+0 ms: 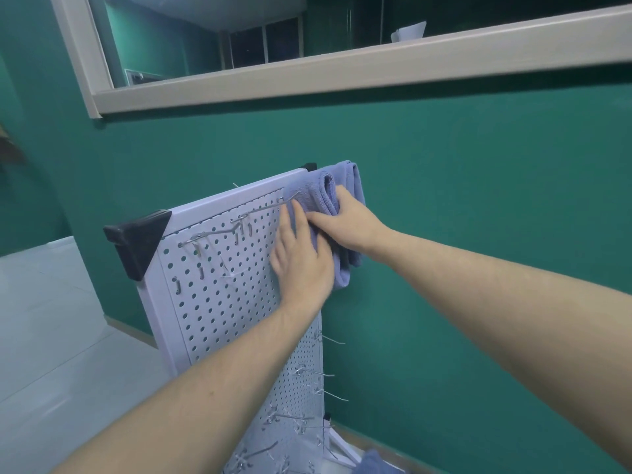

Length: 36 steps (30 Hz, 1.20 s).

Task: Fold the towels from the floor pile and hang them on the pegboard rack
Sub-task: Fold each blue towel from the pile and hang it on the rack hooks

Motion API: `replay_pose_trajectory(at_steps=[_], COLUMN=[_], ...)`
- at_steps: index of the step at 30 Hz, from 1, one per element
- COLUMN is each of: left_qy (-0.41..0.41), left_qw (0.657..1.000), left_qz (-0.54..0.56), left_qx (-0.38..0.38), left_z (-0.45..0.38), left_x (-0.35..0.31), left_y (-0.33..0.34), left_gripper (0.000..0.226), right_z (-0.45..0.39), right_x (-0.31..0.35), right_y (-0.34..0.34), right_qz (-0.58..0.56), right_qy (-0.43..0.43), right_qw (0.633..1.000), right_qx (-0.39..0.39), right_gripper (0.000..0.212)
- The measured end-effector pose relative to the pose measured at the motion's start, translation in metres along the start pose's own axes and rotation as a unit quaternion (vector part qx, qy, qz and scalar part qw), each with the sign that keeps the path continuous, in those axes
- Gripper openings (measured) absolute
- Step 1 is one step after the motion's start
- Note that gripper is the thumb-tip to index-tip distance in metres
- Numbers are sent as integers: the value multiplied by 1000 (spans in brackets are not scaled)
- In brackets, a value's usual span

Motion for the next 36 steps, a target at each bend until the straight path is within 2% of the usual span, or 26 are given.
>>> replay_pose_trajectory(at_steps=[6,12,15,19,24,29,33,36], left_qy=[67,89,82,93,128,88,51,30], left_qw=[993,985,986,972,932,897,873,855], left_qz=[-41,-38,-6,-13,-42,-27,-8,-7], left_qx=[92,142,144,215,336,431,486,517], left_z=[35,74,96,131,178,225,263,292], left_x=[13,16,14,8,1,3,15,29], left_y=[5,-10,-17,-9,37,92,141,179], left_gripper=[65,73,57,31,20,17,9,11], right_z=[26,77,109,157,220,276,317,340], right_x=[-21,-34,-50,-81,-135,-200,-259,-307], right_y=[-3,-20,-34,-58,-83,-101,-103,-96], right_qz=[45,60,71,71,72,48,34,17], right_qy=[36,133,173,216,271,325,372,404], right_qw=[998,984,978,970,955,942,924,911], right_qx=[-5,98,96,89,96,76,83,81], right_gripper=[28,33,40,30,21,12,12,13])
Point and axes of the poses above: each hand's wrist, its own z-axis away from the middle knuckle, its own y-axis out of the palm, x = y × z, the point moved 4 cm from there along -z, towards the middle knuckle, and after that the axes turned 8 degrees about -z, right-handed, at the moved point
